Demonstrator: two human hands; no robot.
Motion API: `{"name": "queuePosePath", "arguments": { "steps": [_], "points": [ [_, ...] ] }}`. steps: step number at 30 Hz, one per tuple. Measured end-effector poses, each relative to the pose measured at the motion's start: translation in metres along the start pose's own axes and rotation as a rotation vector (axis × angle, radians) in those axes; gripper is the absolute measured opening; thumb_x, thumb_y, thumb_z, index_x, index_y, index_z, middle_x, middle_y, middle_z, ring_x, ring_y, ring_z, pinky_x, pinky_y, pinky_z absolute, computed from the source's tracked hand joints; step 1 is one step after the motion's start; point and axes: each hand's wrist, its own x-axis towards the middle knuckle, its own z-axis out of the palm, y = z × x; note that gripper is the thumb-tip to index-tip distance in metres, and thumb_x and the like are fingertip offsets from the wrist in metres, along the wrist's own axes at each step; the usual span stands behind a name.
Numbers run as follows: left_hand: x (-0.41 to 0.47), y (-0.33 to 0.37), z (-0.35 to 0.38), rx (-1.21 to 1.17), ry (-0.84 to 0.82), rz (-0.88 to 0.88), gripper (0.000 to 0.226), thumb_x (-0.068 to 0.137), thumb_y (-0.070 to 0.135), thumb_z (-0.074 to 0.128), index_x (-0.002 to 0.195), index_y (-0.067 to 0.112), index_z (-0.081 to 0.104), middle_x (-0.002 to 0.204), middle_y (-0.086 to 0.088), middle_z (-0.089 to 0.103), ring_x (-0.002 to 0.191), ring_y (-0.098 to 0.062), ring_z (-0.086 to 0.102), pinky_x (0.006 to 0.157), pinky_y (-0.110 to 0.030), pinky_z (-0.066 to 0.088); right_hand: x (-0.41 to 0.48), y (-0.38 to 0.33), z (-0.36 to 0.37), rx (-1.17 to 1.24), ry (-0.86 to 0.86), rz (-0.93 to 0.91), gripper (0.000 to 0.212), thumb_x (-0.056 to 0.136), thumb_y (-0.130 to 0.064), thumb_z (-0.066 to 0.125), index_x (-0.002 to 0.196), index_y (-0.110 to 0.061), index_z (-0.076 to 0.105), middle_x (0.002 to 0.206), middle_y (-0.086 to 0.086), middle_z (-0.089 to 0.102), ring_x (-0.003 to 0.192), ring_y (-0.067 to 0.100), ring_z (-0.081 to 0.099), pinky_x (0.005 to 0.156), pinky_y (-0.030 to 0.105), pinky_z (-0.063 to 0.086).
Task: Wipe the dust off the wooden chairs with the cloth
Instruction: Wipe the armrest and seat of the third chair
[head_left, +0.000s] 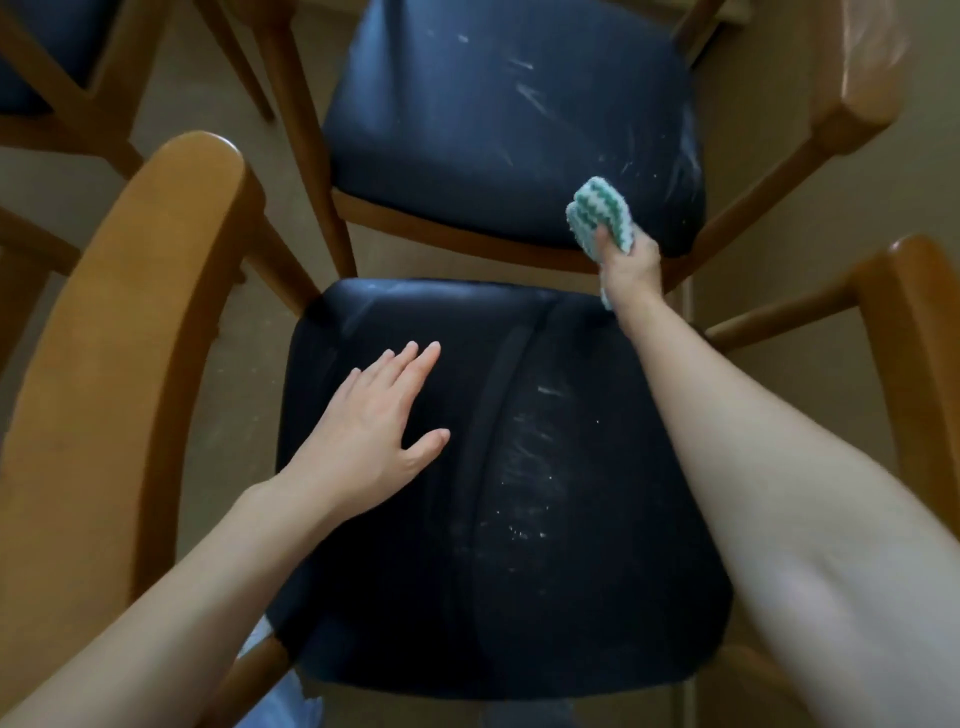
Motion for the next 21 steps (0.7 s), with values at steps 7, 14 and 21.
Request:
{"name": "queuePosePath", "arguments": {
  "steps": [7, 14, 21],
  "points": [
    [0.005, -0.013, 0.012, -0.038, -0.014, -0.035, 0.082, 0.092, 0.038, 0.054, 0.15, 0.025, -0.002, 0.158, 0.003, 0.009, 0.145, -0.012, 0.004, 0.117, -0.027, 0.004, -0.02, 0.047, 0.049, -0.321, -0.179, 0.096, 0.041, 0.098, -0.035, 0.045, 0.132, -0.011, 0.051, 0.133, 0.013, 0.052, 0.13, 0.034, 0.039, 0.103, 0.038, 0.033],
    [-0.004, -0.012, 0.019, -0.066, -0.015, -0.029, 0.081, 0.092, 0.037, 0.054, 0.15, 0.025, -0.001, 0.158, 0.003, 0.008, 0.145, -0.012, 0.004, 0.118, -0.028, 0.007, -0.111, 0.054, 0.05, -0.078, -0.302, 0.07, 0.047, 0.097, -0.03, 0.049, 0.142, -0.016, 0.041, 0.146, 0.008, 0.041, 0.14, 0.026, 0.027, 0.115, 0.039, 0.021],
    [-0.026, -0.005, 0.014, -0.012, -0.102, -0.038, 0.079, 0.093, 0.038, 0.051, 0.15, 0.024, -0.001, 0.159, 0.001, 0.004, 0.146, -0.015, 0.001, 0.118, -0.034, 0.007, -0.25, 0.074, 0.039, -0.073, -0.64, 0.064, 0.035, 0.096, -0.028, 0.05, 0.114, -0.056, 0.04, 0.146, -0.007, 0.04, 0.142, 0.018, 0.02, 0.118, 0.035, 0.011]
  ]
}}
